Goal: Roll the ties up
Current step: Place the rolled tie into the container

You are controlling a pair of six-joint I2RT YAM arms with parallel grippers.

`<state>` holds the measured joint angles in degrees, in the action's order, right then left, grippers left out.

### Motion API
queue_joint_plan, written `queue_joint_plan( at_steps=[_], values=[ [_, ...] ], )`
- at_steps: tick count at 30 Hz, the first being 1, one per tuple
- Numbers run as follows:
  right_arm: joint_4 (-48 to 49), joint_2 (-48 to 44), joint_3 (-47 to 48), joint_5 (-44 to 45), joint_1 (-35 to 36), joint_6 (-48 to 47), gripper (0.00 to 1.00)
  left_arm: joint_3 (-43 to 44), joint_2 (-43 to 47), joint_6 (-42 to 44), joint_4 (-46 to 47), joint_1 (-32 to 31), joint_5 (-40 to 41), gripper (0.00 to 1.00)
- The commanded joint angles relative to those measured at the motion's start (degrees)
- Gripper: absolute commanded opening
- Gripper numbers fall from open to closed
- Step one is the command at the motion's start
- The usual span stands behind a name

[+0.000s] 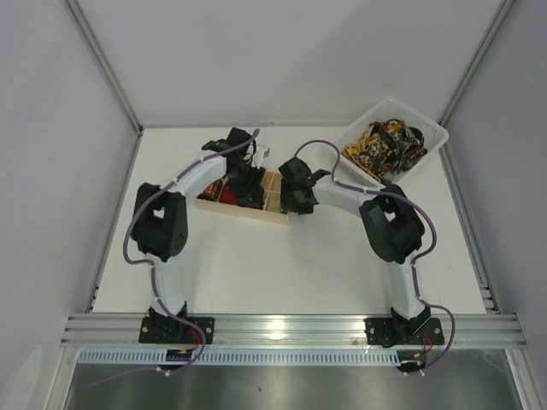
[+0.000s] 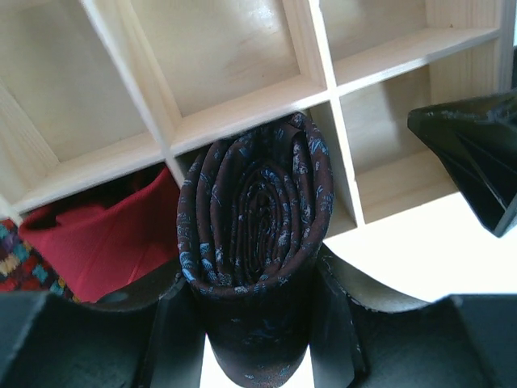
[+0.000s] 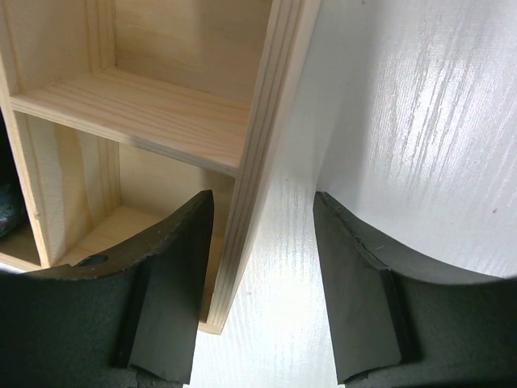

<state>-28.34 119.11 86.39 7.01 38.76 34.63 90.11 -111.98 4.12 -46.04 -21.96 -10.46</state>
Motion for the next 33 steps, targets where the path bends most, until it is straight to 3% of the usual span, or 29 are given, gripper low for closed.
queue_joint_plan(
  at_steps=[1,11,17,25,33],
  values=[
    [0.5,0.6,0.8,-0.5,-0.4,-0.9,0.58,5.0,-3.4,2.1,-4.8,-1.8,3.6,0.05],
    [1.0,0.3,0.2,-0.5,-0.4,-0.6,0.58,11.6,-9.8,2.0,-11.2,-4.1,5.4,0.10],
    [1.1,1.0,0.5,-0.9,-0.3,-0.4,0.57,12.2,-11.6,1.1,-9.8,-4.7,6.3,0.14],
    [1.4,1.1,0.1,-0.8,-0.3,-0.6,0.58,10.3,-10.7,0.5,-6.5,-4.7,6.9,0.37],
    [1.4,1.3,-0.1,-1.0,-0.4,-0.5,0.58,9.7,-13.1,-0.7,-4.8,-4.8,4.7,0.36]
  ],
)
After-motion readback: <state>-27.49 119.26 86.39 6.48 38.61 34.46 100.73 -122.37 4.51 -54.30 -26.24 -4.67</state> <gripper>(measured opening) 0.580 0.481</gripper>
